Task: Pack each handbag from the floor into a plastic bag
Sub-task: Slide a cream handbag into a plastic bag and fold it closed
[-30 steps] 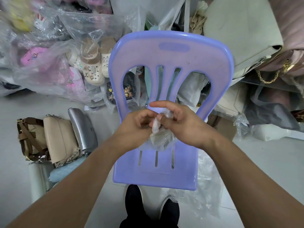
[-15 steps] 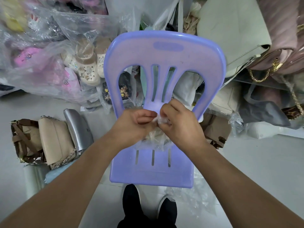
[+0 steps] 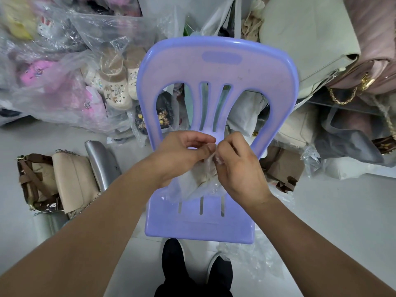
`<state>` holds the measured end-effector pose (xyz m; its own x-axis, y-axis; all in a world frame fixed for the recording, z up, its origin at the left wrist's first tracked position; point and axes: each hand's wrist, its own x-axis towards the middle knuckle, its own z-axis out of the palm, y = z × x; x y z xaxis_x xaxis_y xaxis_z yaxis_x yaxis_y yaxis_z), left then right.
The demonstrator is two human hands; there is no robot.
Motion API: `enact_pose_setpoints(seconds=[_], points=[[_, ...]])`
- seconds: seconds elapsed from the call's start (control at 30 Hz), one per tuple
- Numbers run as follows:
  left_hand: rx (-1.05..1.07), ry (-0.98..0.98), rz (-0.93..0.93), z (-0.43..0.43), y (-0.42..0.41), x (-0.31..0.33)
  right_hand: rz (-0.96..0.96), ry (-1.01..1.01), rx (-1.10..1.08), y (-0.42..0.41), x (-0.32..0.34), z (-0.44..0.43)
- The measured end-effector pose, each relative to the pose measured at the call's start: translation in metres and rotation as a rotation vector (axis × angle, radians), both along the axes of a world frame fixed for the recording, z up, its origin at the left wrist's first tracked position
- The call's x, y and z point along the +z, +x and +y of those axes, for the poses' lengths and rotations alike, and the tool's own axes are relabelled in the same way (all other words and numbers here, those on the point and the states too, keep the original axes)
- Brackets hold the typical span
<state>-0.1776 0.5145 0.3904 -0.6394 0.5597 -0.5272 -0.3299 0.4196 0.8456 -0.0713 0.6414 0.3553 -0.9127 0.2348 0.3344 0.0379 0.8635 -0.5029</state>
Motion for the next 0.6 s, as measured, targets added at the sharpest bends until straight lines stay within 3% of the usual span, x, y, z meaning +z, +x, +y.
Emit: enact_pose_setpoints(seconds=[0.2, 0.37, 0.47, 0.6], points=[[0.078, -0.005, 0.121, -0.007, -0.008, 0.003, -0.015, -0.191, -0.041, 0.007, 0.008, 0.008], [0.242, -0.101, 0.146, -0.025, -0.004, -0.017, -0.244, -0.612, -0.245, 0.018, 0.007, -0.004], [0.264, -0.252, 0.278, -0.032, -0.001, -0.034, -0.321, -0.734, -0.307, 0.026, 0.000, -0.006], [0.315, -0.288, 0.305, -0.029, 0.005, -0.040, -0.375, -0.842, -0.354, 0.024, -0.005, -0.005]])
